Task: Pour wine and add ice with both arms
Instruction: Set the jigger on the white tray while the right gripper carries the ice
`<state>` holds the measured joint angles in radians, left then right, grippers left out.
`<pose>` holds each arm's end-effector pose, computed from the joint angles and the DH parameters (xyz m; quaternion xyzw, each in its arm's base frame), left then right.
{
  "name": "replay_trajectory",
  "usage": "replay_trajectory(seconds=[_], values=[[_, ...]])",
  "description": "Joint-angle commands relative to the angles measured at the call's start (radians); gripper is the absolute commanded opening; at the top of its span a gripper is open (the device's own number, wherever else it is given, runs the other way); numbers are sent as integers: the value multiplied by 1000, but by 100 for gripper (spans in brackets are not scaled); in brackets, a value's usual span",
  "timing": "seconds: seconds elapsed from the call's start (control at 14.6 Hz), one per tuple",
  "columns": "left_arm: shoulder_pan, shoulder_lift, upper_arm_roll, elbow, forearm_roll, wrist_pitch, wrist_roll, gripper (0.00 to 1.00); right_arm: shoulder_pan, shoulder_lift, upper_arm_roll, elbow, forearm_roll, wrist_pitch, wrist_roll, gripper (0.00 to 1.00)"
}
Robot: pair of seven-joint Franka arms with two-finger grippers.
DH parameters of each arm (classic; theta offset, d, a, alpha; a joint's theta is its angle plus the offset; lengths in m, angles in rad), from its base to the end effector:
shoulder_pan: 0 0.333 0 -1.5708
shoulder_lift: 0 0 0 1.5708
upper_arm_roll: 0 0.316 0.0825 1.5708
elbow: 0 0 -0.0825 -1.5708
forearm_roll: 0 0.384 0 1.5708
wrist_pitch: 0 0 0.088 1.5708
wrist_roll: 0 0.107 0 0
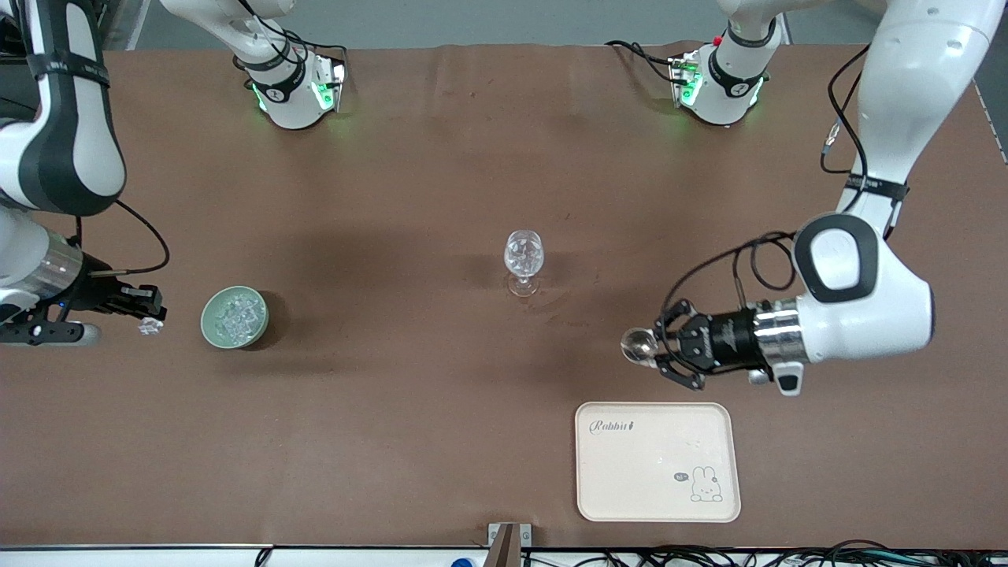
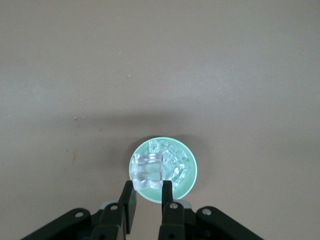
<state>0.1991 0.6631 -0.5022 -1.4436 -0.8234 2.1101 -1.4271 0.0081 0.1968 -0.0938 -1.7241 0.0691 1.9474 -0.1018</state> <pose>0.7065 -0.1759 0.3669 0.5875 0.6491 -0.3521 0.3310 0.6209 -0.0451 0.4685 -0.9996 0.0032 -0.0159 0.0218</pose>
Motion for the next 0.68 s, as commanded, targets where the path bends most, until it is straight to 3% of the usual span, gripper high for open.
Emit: replay_trajectory(seconds=[0.0, 0.27, 0.61], values=[[61, 119, -9, 92, -150, -9, 146, 0, 18, -98, 2, -2, -28, -105, 27, 2], [114, 246, 14, 120, -308, 78, 382, 0, 65, -140, 3, 8, -98, -171, 121, 3], [114, 404, 37, 204, -316, 139, 445, 0, 111, -126, 3, 51, -117, -159, 180, 2]])
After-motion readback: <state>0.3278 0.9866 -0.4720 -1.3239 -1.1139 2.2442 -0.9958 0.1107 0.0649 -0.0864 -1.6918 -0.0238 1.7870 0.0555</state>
